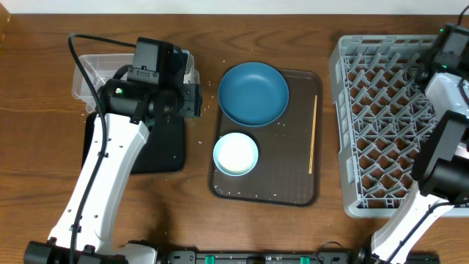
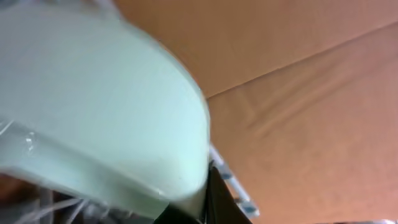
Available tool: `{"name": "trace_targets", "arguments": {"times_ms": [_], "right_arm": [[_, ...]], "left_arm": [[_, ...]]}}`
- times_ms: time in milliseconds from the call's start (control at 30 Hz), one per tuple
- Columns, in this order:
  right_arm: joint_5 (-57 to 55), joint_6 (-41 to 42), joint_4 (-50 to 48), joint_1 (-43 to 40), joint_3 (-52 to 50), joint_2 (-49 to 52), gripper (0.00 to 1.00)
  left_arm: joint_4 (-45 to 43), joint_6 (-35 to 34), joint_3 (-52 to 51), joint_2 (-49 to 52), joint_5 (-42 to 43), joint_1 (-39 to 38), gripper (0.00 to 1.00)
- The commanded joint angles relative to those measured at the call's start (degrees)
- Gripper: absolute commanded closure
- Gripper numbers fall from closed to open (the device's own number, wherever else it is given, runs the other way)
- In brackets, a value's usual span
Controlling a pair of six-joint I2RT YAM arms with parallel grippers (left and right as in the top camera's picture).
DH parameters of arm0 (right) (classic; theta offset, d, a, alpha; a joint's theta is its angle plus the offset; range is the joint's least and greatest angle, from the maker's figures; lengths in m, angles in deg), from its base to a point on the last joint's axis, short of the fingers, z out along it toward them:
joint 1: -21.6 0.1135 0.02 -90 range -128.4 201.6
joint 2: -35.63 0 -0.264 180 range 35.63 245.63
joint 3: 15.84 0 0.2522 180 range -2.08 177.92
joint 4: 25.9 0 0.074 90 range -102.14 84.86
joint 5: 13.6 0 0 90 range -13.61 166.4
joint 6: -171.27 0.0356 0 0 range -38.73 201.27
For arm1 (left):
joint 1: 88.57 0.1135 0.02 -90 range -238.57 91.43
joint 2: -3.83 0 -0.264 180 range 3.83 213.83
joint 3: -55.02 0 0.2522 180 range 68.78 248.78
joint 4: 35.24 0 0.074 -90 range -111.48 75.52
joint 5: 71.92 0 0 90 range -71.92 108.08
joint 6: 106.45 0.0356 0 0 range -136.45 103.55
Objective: Sort waste into correct bins and load items into the dishwasher rack
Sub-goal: 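Carry the green bowl right and place it in the rack, then reach the right gripper to the teal plate rim and grasp it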
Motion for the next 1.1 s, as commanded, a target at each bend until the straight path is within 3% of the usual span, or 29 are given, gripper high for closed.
{"name": "trace_targets", "arguments": {"times_ms": [0,167,333,433,567,733,867,1067], "right_arm": [[6.8,7.8,4.5,1.0,-0.7,1.2,0.99],[7.5,8.4,9.6,2.4,-0.7,1.2,0.88],[7.5,8.4,10.9,3.5,-0.7,0.7,0.46],[8.0,8.7,10.8,4.2,-0.7,-0.7,0.35],[12.1,8.8,10.8,4.8,-0.7,-5.0,0.32],[22.0,8.8,11.6,5.6,-0.7,-12.8,0.2],[39.8,8.8,17.8,7.4,-0.7,-18.5,0.18],[78.0,10.3,25.8,11.0,-0.7,-22.0,0.32]], "left_arm": [[0.0,0.3,-0.1,0.3,-0.5,0.0,0.41],[0.0,0.3,-0.1,0.3,-0.5,0.0,0.4],[0.0,0.3,-0.1,0.3,-0.5,0.0,0.4],[0.0,0.3,-0.1,0.3,-0.5,0.0,0.41],[0.0,0.3,-0.1,0.3,-0.5,0.0,0.41],[0.2,0.3,-0.1,0.3,-0.5,0.0,0.41],[0.2,0.3,-0.1,0.3,-0.5,0.0,0.4],[0.2,0.3,-0.1,0.3,-0.5,0.0,0.4]]}}
